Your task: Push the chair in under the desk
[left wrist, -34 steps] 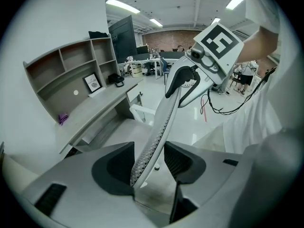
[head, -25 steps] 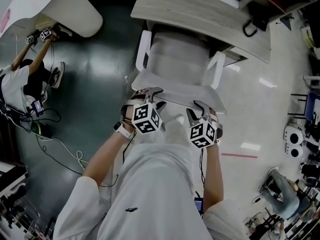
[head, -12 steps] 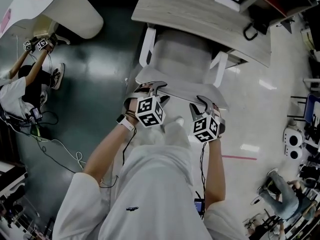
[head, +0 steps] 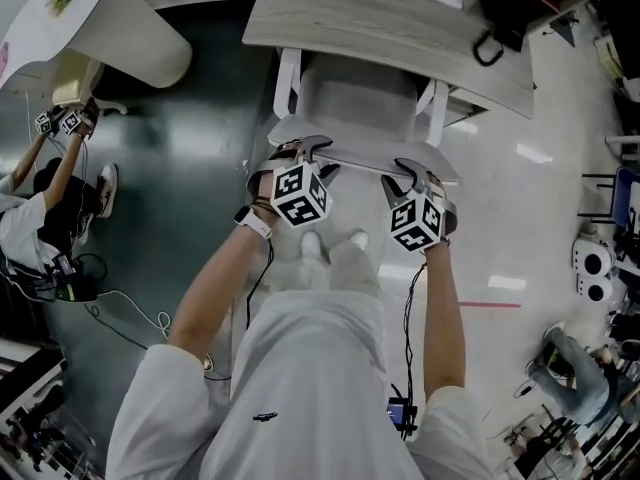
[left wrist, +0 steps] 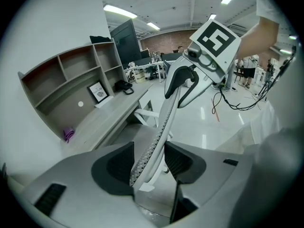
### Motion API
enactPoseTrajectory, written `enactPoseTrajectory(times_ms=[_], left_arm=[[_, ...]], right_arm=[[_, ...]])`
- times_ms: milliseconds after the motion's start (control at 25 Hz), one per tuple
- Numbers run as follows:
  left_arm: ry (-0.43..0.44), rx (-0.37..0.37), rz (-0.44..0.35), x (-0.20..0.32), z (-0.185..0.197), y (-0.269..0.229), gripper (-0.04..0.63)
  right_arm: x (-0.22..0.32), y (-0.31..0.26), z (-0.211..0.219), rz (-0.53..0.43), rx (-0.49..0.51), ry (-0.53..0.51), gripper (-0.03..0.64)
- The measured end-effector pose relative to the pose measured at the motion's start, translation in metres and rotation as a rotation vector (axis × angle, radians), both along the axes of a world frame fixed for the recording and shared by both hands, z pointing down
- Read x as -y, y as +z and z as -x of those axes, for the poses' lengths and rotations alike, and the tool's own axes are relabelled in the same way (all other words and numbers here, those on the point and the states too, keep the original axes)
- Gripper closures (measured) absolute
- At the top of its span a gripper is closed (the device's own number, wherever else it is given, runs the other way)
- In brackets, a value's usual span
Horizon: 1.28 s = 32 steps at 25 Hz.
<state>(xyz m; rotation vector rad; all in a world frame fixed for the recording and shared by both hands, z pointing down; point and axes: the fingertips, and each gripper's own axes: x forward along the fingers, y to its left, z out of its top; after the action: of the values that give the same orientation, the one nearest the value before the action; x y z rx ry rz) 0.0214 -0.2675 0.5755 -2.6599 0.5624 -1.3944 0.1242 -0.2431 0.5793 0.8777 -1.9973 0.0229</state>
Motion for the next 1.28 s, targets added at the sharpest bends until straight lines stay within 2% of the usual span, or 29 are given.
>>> enactPoseTrajectory(times_ms=[440, 800, 1120, 1280], left_arm=[[0.0, -0.01, -0.046, 0.064, -0.026, -0.005, 0.402], [0.0, -0.005, -0.033, 0.114, -0.037, -0.006, 0.407], [0.003, -0.01, -0.068, 0.144, -0.038, -0.011, 0.405], [0.0, -0.007, -0.06, 0.158, -0.045, -0.007, 0.403]], right_arm=[[0.069, -0.003, -0.026, 0.004, -0.014, -0.018, 0.454], [0.119, -0.005, -0.037, -0.027, -0.031, -0.02, 0.454], [0.149, -0.008, -0.037, -0.04, -0.037, -0.029, 0.454], [0.162, -0.006, -0.044, -0.06, -0.039, -0.022, 0.454]])
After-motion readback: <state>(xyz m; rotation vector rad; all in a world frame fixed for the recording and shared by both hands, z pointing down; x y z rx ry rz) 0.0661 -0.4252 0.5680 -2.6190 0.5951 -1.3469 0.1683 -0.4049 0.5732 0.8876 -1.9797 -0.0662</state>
